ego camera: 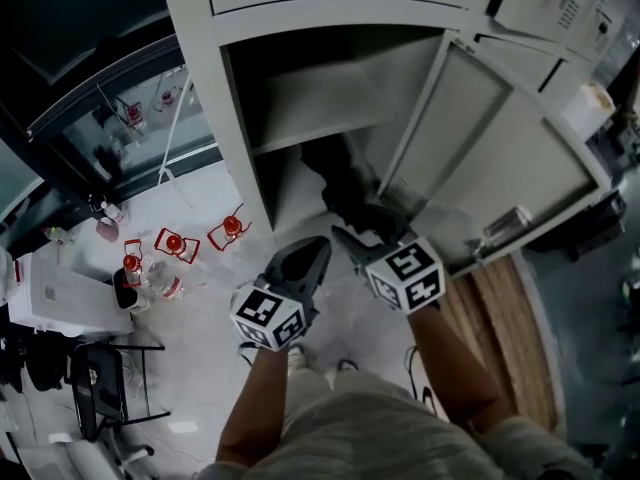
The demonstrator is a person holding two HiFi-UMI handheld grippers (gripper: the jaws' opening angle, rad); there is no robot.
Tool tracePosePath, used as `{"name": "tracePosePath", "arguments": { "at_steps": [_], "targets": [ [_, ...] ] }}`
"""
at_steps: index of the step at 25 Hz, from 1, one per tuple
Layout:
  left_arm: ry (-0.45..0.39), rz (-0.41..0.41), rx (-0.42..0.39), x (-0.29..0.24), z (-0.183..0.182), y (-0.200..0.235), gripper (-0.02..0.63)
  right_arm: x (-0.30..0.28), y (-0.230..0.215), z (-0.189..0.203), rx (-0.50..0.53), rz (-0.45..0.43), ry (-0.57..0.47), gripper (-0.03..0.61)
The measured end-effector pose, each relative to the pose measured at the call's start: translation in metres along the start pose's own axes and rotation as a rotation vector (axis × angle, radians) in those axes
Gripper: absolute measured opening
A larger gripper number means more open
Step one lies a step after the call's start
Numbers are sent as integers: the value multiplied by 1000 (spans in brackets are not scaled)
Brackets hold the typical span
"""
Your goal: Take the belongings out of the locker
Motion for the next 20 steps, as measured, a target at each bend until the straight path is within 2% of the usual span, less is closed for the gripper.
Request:
{"name": "tracePosePath", "arguments": {
  "at_steps": [9, 14, 20],
  "targets": [
    [17, 44, 17, -11, 3, 7, 5, -41, -23, -10, 6, 58, 165, 305],
    [28, 58, 24, -13, 6, 9, 5, -60, -36, -9, -31, 105, 259, 333],
    [34, 74, 36, -14, 9, 15, 5, -81, -57, -7, -78, 162, 371, 334]
  ]
}}
Point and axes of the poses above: the fingertips, and each gripper's own axes: x backward along the fingers, y to its left, z out of its underside, the point moved 3 cm from there along x, backward along the fingers, and after that the axes turned 15 degrees about y, right-handed, at the moved point
